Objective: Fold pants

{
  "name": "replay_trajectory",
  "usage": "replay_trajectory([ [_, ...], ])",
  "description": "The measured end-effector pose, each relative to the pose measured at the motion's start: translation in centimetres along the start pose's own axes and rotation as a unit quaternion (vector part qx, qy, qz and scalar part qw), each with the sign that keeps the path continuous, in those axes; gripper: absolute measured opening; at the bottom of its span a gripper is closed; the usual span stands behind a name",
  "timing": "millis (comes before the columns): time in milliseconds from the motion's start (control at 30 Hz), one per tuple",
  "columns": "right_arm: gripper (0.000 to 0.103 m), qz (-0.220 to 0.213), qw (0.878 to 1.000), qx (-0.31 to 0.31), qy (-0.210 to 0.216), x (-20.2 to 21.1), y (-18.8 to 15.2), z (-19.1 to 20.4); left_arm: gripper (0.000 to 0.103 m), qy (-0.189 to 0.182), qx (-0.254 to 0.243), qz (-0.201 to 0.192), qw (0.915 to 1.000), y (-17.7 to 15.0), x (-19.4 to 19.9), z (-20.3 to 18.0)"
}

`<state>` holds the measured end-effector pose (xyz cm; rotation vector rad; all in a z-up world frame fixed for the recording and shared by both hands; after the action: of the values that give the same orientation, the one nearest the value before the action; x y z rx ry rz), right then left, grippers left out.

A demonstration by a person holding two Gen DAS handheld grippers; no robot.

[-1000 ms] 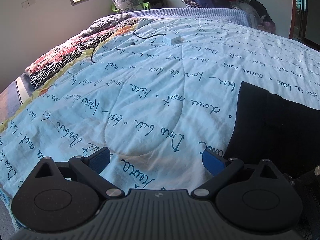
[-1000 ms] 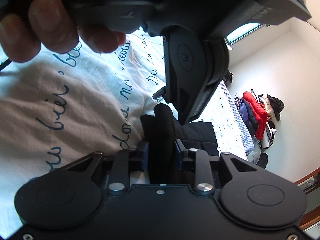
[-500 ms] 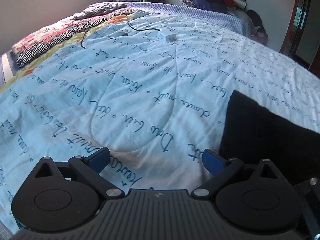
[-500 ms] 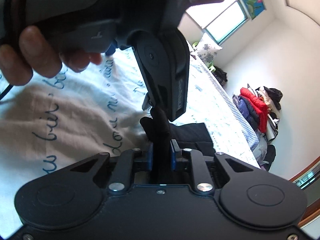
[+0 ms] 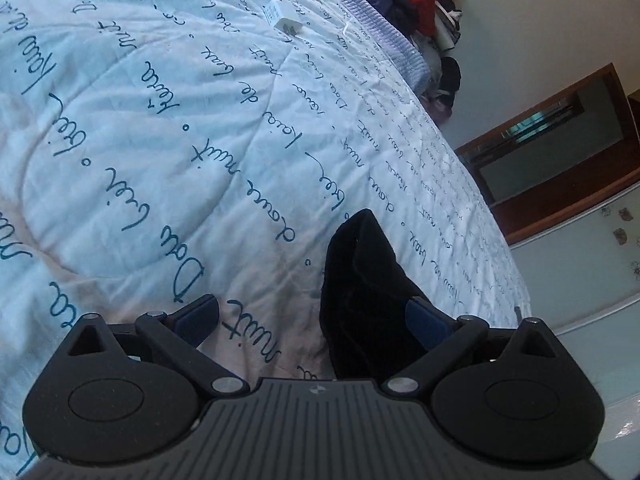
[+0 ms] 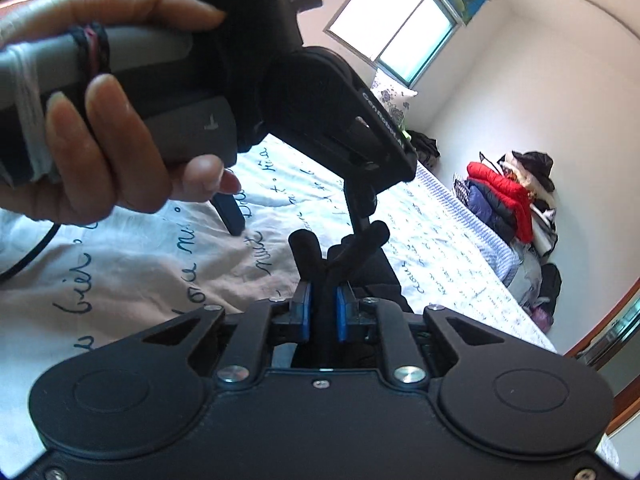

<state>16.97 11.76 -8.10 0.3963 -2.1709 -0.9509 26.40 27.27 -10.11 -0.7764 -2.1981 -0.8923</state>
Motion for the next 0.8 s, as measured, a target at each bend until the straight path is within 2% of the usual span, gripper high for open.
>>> replay_trajectory([
  [167,0.012,0.0,1.0,-0.009,0.009,-0.7,-0.1,0.2,0.101,-0.053,0.031,0.021,0.9979,0.3,-0.8,-0.4],
  [300,0.012,-0.014,0.999,-0.03,0.008,-0.2,0.1,-0.3,0.101,-0.067,0.041,0.036,0.9962,0.2,-1.8,-0.8],
  [433,0.012,-0.032,0.997,-0.067,0.008,0.3,0.2,-1.9,0.1,-0.098,0.054,0.053,0.9923,0.5,-2.9,-1.9],
  [533,0.012,-0.042,0.995,-0.091,0.007,0.6,0.1,-2.9,0.097,-0.117,0.061,0.064,0.9892,0.4,-3.7,-2.8],
  [633,0.012,-0.047,0.993,-0.108,0.009,0.7,-0.1,-3.1,0.086,-0.13,0.06,0.077,0.9866,0.2,-4.5,-3.8],
  [700,0.012,-0.048,0.993,-0.111,0.009,0.6,-0.3,-3.1,0.074,-0.126,0.065,0.081,0.9866,0.1,-4.9,-4.0],
  [733,0.012,-0.049,0.993,-0.112,0.009,0.5,-0.3,-3.0,0.072,-0.119,0.068,0.082,0.9872,0.1,-5.2,-4.0],
  [800,0.012,-0.048,0.992,-0.113,0.012,0.3,-0.3,-3.0,0.051,-0.112,0.068,0.085,0.9878,0.0,-5.5,-4.0],
])
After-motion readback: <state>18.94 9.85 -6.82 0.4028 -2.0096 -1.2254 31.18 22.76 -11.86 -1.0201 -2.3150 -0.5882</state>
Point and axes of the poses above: each gripper's, at about its wrist camera, not at the fingertips, and x roughly against the way its jaws point, z to its left, y to its top, the point moved 8 cm from there along -x, roughly the way its jaws point, and after that the axes turned 7 degrees about y, right-handed, at the moved point
